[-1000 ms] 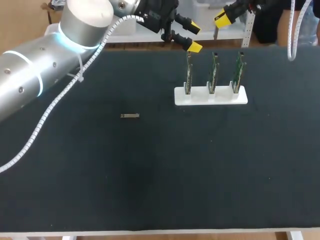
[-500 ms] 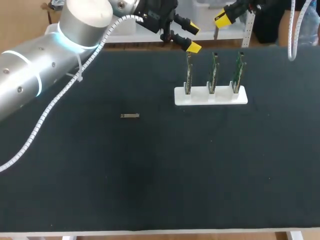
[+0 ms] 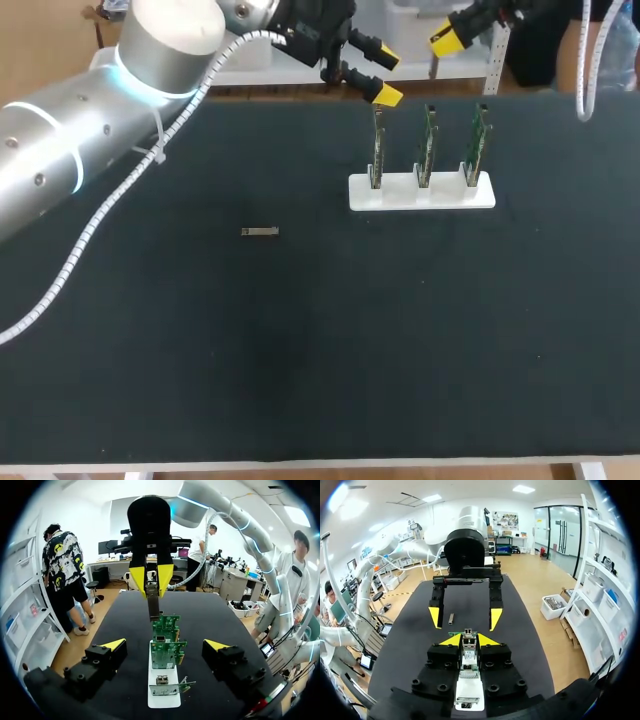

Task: Pick up the optical module with the left hand, and insert it into the network port with the right hand.

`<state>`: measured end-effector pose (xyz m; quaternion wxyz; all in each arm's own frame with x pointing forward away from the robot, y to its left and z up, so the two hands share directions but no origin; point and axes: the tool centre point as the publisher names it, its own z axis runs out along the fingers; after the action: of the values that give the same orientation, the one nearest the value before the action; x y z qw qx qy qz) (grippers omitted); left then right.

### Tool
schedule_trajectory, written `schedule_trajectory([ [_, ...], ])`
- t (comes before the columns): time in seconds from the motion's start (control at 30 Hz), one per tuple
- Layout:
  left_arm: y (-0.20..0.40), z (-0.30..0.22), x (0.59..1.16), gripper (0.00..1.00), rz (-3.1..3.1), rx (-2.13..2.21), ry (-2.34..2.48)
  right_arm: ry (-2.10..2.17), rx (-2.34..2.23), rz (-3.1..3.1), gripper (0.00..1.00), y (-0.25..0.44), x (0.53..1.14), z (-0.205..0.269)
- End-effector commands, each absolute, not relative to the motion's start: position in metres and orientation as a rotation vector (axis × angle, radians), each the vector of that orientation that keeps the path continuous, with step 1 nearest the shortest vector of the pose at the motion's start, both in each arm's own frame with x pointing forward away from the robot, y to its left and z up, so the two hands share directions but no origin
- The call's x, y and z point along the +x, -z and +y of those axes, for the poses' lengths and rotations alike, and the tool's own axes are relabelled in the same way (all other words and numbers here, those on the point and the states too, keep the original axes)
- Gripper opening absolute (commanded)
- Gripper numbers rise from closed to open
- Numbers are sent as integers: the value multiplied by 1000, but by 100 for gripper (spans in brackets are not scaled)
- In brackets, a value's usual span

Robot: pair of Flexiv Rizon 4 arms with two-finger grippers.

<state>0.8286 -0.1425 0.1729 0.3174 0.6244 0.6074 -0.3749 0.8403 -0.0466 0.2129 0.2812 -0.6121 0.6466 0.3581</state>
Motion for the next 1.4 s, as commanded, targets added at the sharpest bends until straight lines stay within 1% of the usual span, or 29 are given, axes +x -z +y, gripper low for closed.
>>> schedule_trajectory([
  [0.03, -173, -142, 826, 100, 1598, 1641, 981, -1487, -1943, 1573, 0, -213, 846, -49],
  [0.83, -173, -142, 826, 100, 1598, 1641, 981, -1411, -1862, 1637, 0, -202, 840, -49],
  [1.4, -173, -142, 826, 100, 1598, 1641, 981, -1415, -1915, 1615, 0, -195, 837, -48],
])
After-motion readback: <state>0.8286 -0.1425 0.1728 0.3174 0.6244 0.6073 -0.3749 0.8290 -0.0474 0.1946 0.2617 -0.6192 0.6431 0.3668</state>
